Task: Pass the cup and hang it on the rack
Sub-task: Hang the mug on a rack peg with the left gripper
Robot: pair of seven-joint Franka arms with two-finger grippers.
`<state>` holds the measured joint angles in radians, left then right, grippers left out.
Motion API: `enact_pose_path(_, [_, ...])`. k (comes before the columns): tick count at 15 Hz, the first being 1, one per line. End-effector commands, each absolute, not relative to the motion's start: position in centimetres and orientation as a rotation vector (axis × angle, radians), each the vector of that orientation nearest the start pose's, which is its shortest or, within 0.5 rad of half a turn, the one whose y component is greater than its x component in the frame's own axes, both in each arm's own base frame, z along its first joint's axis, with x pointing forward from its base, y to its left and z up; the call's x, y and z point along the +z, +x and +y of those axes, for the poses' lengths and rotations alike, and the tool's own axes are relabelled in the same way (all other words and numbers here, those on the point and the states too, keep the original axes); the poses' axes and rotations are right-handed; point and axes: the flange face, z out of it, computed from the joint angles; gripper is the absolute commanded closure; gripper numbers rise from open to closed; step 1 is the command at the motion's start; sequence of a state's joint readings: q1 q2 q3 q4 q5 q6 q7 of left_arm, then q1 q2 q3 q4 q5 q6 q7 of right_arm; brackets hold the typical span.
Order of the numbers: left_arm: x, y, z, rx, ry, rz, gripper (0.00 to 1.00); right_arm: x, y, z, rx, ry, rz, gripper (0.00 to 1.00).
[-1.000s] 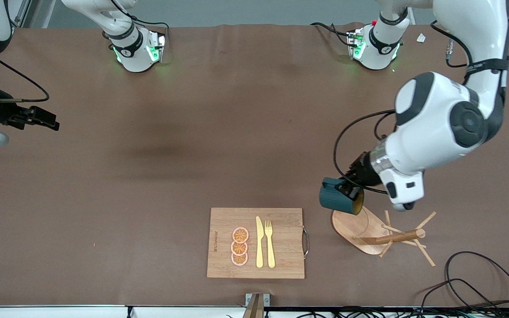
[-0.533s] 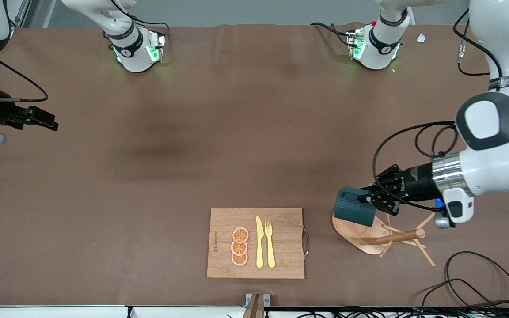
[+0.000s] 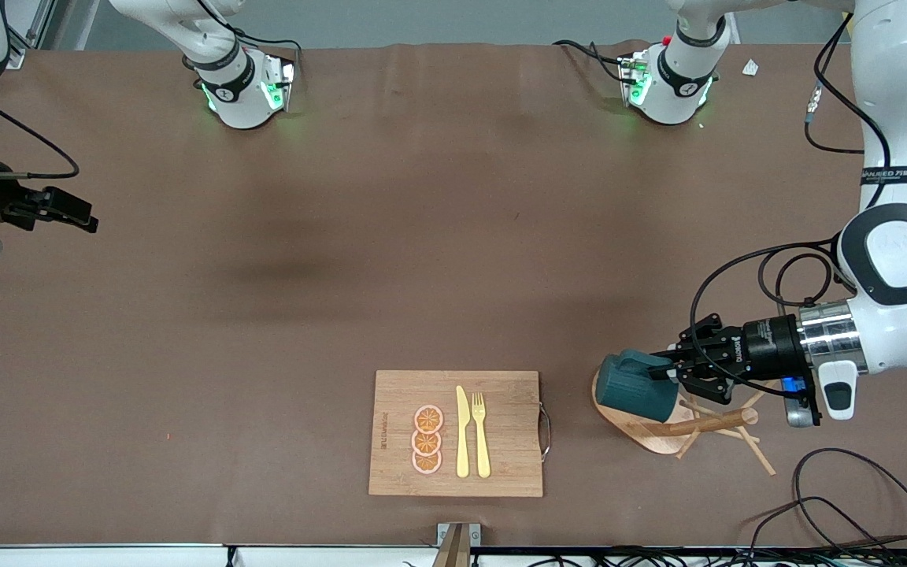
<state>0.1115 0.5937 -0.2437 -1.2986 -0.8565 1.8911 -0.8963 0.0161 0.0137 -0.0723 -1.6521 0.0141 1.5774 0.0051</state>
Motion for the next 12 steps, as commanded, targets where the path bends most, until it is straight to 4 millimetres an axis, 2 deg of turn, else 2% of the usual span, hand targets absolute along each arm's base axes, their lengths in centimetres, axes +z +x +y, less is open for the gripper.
enact_pose_path(1, [43.6,72.8,-8.8,-0.554,1.848,1.158,0.99,59.5,56.0,-3.1,0.121,-3.116,0.118,0.0])
enact_pose_path(7, [40.6,73.7,-5.2,-0.522,1.791,1.097,0.99,60.1,56.0,-3.3,0.106,-3.112,0.127,0.0])
enact_pose_path(12, [39.0,73.9,-4.6,-0.529,1.785,1.096,0.99,60.0,54.9,-2.9,0.183,-3.108,0.099,0.0])
